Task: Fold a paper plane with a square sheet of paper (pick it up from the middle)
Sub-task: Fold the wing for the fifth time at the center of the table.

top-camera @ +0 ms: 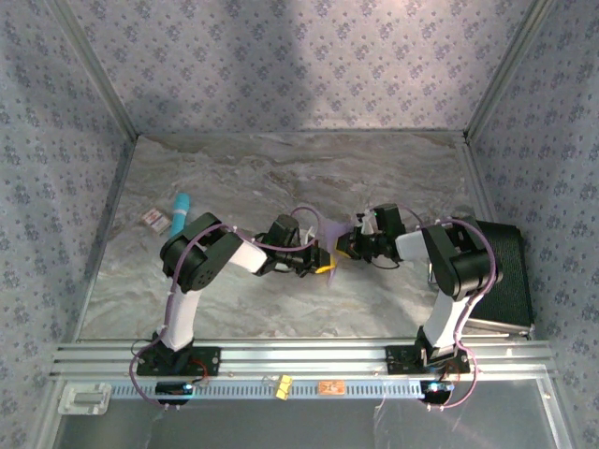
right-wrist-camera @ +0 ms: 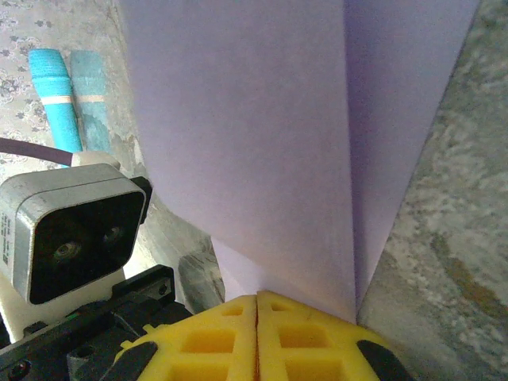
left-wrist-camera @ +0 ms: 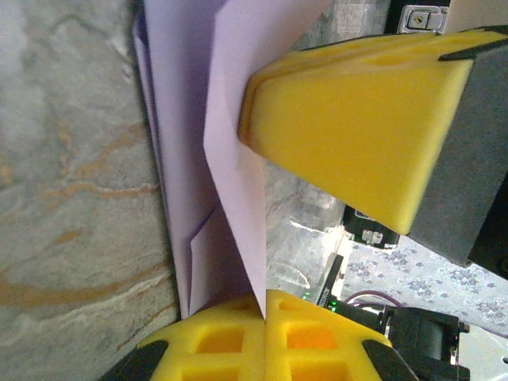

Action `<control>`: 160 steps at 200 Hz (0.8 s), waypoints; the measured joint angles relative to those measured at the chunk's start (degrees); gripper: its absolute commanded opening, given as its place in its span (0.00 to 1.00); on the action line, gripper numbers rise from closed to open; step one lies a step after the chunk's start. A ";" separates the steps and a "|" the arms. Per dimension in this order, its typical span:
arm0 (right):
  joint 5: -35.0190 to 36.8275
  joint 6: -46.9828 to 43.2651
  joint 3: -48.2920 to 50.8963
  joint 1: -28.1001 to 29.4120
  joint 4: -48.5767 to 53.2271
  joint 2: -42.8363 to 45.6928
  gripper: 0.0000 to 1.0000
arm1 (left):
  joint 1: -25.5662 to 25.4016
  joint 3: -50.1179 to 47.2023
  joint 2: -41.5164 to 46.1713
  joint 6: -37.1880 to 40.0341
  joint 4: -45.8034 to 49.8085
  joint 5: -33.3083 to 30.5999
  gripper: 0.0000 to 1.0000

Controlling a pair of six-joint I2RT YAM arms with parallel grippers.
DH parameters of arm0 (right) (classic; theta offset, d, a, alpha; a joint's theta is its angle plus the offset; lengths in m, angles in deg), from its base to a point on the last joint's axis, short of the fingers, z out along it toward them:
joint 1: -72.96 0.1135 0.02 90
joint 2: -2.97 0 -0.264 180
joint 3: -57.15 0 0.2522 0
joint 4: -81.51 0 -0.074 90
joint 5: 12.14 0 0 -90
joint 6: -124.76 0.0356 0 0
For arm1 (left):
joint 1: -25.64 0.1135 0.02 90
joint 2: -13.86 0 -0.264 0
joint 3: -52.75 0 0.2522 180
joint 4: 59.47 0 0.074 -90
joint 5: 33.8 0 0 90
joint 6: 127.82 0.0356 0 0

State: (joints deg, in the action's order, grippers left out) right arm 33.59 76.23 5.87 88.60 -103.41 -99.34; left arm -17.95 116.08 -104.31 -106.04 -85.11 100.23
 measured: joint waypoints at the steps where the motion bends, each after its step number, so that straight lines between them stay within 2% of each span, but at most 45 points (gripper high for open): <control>1: 0.00 0.00 -0.02 0.00 0.07 0.00 0.08 | 0.00 0.00 0.00 0.00 0.02 0.00 0.00; 35: 0.17 0.00 -0.09 0.00 0.35 0.00 0.08 | -0.09 0.31 1.05 1.64 2.84 -0.87 0.13; 52: 0.28 0.00 -0.09 0.02 0.39 0.00 0.08 | -0.50 1.53 2.12 3.54 7.02 -1.44 0.16; 100: 0.55 0.02 -0.15 0.15 0.61 0.09 0.08 | -2.32 6.40 3.37 10.82 21.07 -5.11 0.10; 137: 1.25 0.02 -0.20 0.42 0.94 0.33 0.08 | -2.82 6.78 3.87 12.50 23.23 -6.51 0.10; 160: 1.53 0.02 -0.20 0.50 1.14 0.42 0.08 | -3.08 6.75 4.17 12.79 24.15 -6.69 0.06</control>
State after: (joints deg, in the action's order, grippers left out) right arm 35.12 76.25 5.68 89.10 -102.27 -98.92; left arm -21.03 122.83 -100.13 -93.26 -60.95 93.55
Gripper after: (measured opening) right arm 0.077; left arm 0.087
